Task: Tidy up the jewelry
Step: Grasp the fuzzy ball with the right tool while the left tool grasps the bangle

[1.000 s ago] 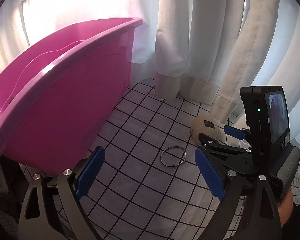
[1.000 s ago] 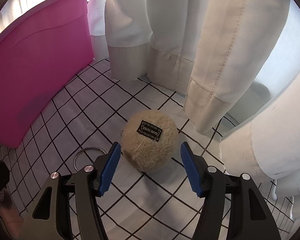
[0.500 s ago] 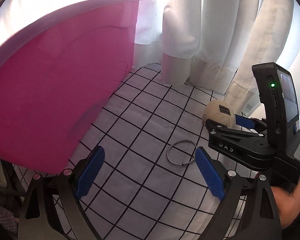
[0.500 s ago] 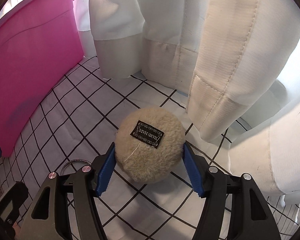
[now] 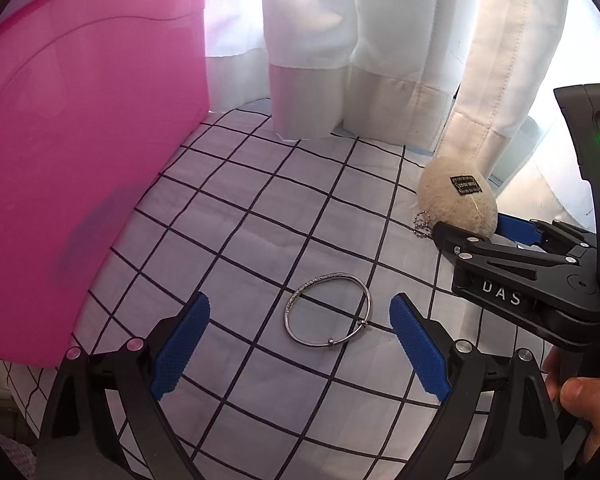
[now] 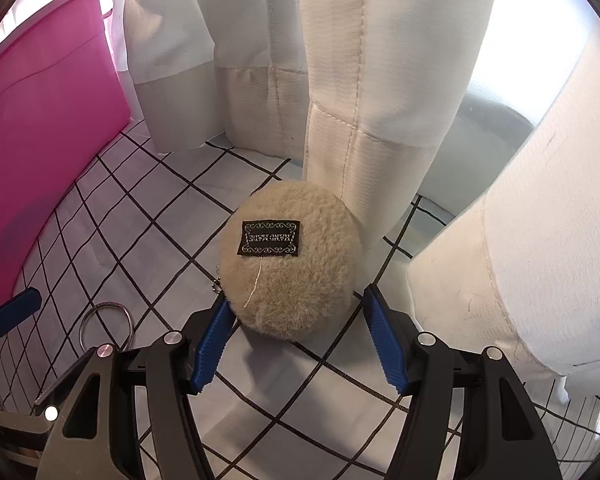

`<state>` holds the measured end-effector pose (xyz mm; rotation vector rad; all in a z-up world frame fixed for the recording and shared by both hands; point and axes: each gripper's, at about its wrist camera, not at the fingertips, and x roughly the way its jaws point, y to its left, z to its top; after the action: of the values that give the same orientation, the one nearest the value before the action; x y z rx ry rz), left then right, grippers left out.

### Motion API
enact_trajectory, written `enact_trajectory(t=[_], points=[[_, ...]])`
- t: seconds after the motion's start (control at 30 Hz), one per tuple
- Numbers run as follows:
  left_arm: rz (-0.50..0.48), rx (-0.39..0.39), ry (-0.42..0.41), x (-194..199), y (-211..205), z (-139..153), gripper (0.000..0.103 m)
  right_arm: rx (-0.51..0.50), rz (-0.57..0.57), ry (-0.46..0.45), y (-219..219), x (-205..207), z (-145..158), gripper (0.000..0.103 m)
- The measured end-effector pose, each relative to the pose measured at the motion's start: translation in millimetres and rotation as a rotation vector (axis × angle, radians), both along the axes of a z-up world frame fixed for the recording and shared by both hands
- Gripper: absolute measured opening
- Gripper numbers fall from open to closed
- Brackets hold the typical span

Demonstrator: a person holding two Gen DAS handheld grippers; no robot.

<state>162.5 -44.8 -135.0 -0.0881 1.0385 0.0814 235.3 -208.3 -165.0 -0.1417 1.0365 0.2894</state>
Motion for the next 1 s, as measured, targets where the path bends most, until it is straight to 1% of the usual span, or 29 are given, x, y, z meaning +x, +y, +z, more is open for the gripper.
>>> enact_trajectory(t=[0.13, 0.27, 0.33, 0.37, 0.43, 0.63, 0.7, 0.77, 1.0], points=[[-0.004, 0.007, 0.027, 9, -4, -9, 0.09, -0.006, 0.002, -0.003, 4, 5, -5, 0.061], [0.019, 0.003, 0.052, 14, 0, -19, 0.09, 0.006, -0.003, -0.001, 3, 6, -6, 0.061], [0.015, 0.024, 0.043, 15, -1, -21, 0.09, 0.009, -0.005, -0.002, 0, 7, -7, 0.061], [0.016, 0.026, 0.04, 15, -1, -21, 0.091, 0.009, -0.004, -0.002, -5, 6, -5, 0.061], [0.022, 0.029, 0.035, 16, -1, -22, 0.092, 0.005, -0.003, -0.004, -2, 7, -7, 0.062], [0.029, 0.035, 0.01, 12, -3, -23, 0.092, -0.005, -0.013, -0.007, -2, 10, -3, 0.068], [0.034, 0.032, 0.009, 11, -4, -22, 0.093, -0.005, -0.021, -0.006, 1, 15, -5, 0.073], [0.035, 0.034, 0.008, 10, -5, -22, 0.093, -0.005, -0.026, -0.006, 3, 19, -5, 0.075], [0.039, 0.029, 0.017, 11, -4, -21, 0.093, -0.002, -0.013, -0.037, 13, 22, -8, 0.074]])
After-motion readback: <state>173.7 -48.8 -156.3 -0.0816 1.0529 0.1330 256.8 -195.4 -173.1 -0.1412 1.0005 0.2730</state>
